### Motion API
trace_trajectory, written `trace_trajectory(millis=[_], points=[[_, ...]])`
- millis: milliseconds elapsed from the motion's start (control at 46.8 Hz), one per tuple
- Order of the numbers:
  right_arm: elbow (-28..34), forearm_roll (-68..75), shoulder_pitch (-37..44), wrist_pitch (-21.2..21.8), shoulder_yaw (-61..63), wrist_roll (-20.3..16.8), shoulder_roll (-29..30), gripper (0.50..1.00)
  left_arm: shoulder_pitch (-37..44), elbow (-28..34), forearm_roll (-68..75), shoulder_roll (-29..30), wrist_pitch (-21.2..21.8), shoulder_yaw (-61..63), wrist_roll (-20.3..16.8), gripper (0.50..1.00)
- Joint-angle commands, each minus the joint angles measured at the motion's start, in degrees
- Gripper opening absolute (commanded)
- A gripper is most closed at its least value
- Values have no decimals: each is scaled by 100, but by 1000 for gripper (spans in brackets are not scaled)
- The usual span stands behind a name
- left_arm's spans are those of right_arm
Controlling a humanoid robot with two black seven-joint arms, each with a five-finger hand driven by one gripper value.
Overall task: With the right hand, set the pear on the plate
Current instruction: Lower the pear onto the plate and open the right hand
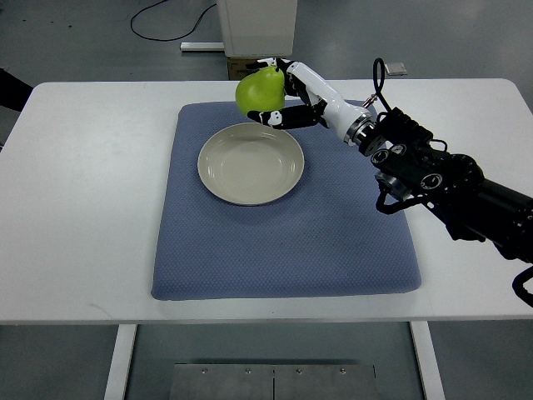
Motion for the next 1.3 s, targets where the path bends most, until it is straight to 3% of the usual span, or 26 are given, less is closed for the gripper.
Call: trace_trajectory(millis=[0, 278, 1068, 1196, 1282], points=[[99, 0, -35, 1, -8, 0, 0, 500, 1, 0, 0, 0, 1, 0, -3, 1000], [415, -9, -342, 1, -61, 0, 0, 500, 1, 0, 0, 0, 1, 0, -3, 1000], [407, -9, -835, -16, -122, 0, 0, 500, 1, 0, 0, 0, 1, 0, 6, 1000], [407, 0, -835, -25, -122, 0, 0, 648, 1, 0, 0, 0, 1, 0, 6, 1000], [398, 0, -835, -25, -114, 0, 0, 851, 1, 0, 0, 0, 1, 0, -3, 1000]])
